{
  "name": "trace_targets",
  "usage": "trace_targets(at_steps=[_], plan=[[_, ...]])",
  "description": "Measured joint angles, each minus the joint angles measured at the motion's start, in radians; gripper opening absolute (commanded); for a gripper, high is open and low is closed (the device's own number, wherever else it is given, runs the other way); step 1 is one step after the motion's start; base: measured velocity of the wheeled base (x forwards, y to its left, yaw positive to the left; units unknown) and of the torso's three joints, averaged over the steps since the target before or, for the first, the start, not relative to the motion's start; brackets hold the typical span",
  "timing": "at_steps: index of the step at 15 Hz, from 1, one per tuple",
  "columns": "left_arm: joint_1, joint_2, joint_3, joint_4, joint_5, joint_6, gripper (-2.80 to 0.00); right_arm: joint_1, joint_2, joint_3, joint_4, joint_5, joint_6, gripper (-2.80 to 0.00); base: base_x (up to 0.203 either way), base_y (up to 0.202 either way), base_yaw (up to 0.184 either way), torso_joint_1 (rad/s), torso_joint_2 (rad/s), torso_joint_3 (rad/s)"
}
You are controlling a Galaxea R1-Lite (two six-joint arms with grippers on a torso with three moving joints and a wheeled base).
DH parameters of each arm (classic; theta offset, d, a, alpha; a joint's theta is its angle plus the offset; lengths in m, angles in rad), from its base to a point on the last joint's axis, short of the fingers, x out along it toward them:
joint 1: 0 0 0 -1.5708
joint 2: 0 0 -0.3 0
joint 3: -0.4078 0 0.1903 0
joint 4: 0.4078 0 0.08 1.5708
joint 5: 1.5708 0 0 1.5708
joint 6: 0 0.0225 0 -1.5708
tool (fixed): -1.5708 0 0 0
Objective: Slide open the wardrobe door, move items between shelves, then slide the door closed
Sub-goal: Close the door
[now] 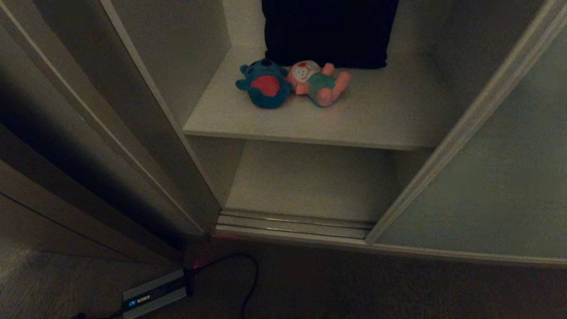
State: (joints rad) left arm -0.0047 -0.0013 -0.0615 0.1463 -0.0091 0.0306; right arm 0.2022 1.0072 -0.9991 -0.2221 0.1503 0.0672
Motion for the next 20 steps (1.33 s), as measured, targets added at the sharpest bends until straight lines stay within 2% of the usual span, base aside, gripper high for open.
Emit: trace_targets(at_steps=[8, 15, 20], plan=[[0.000, 0.000, 0.000, 0.000, 0.000, 0.000, -2.80, 0.010, 0.138, -0.025, -0.168, -0.072, 0.001, -2.80, 0.000, 0.000, 0.000, 0.000, 0.00, 0.000], [-0.001, 0.000, 0.000, 0.000, 0.000, 0.000, -2.80, -0.030, 0.132, -0.025, -0.171, -0.076, 0.003, -2.80, 0.000, 0.000, 0.000, 0.000, 0.00, 0.000], [-0.001, 0.000, 0.000, 0.000, 0.000, 0.000, -2.80, 0.034, 0.021, 0.008, -0.113, -0.064, -0.001, -2.80, 0.000, 0.000, 0.000, 0.000, 0.00, 0.000]])
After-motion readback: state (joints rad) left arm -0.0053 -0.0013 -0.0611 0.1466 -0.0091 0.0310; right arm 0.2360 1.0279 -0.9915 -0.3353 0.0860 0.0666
